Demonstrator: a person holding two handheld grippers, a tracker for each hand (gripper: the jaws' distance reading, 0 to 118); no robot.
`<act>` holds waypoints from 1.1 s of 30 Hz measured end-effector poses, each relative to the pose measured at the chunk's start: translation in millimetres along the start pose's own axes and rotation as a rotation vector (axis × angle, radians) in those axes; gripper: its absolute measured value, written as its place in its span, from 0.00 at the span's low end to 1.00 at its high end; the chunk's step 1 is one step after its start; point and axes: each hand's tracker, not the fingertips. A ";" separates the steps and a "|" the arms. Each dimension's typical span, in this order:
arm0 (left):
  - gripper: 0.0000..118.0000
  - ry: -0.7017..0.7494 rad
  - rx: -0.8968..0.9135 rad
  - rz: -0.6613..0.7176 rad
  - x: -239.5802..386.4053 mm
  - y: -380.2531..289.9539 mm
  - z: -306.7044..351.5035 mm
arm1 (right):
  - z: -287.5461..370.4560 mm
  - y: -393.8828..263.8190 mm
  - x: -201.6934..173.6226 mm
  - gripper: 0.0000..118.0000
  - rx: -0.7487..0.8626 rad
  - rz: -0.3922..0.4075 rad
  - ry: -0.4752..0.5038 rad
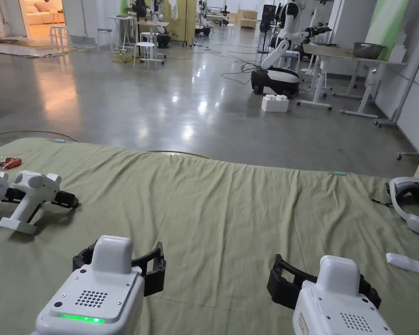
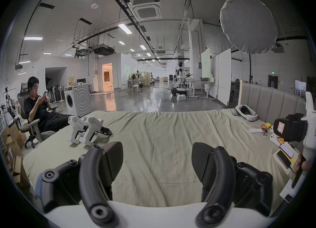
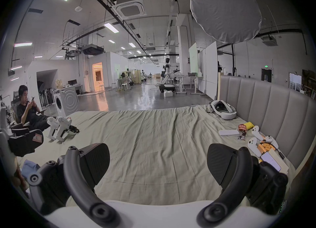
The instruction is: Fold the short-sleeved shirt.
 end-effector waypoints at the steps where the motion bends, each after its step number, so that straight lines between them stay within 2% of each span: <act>1: 0.78 -0.004 0.004 -0.001 1.2 0.2 0.7 | -0.2 0.4 -0.2 0.98 0.004 0.004 0.002; 8: 0.78 -0.042 0.026 0.040 1.1 0.5 3.5 | 2.7 4.3 -7.2 0.98 0.003 0.022 -0.007; 11: 0.78 -0.052 0.024 0.087 -3.1 -2.1 8.6 | 4.1 2.5 -12.2 0.98 -0.017 0.013 -0.086; 13: 0.78 -0.050 0.025 0.128 -5.1 -5.0 10.5 | 4.5 0.8 -13.5 0.98 0.006 -0.014 -0.106; 17: 0.79 -0.050 0.029 0.183 -11.8 -9.7 12.8 | 6.8 -0.8 -8.6 0.98 0.026 -0.087 -0.022; 24: 0.80 -0.038 -0.024 0.278 -24.6 -1.6 7.5 | 1.9 3.2 -13.7 0.98 -0.041 -0.081 0.006; 27: 0.80 -0.030 -0.024 0.292 -27.3 -0.7 7.3 | -0.5 6.7 -18.9 0.98 -0.067 -0.071 -0.034; 29: 0.80 -0.016 -0.034 0.287 -27.9 -1.2 6.6 | 0.7 9.5 -22.0 0.98 -0.066 -0.092 -0.085; 33: 0.80 -0.021 -0.059 0.284 -28.7 -3.5 6.9 | -0.8 18.6 -23.5 0.98 -0.098 -0.116 -0.103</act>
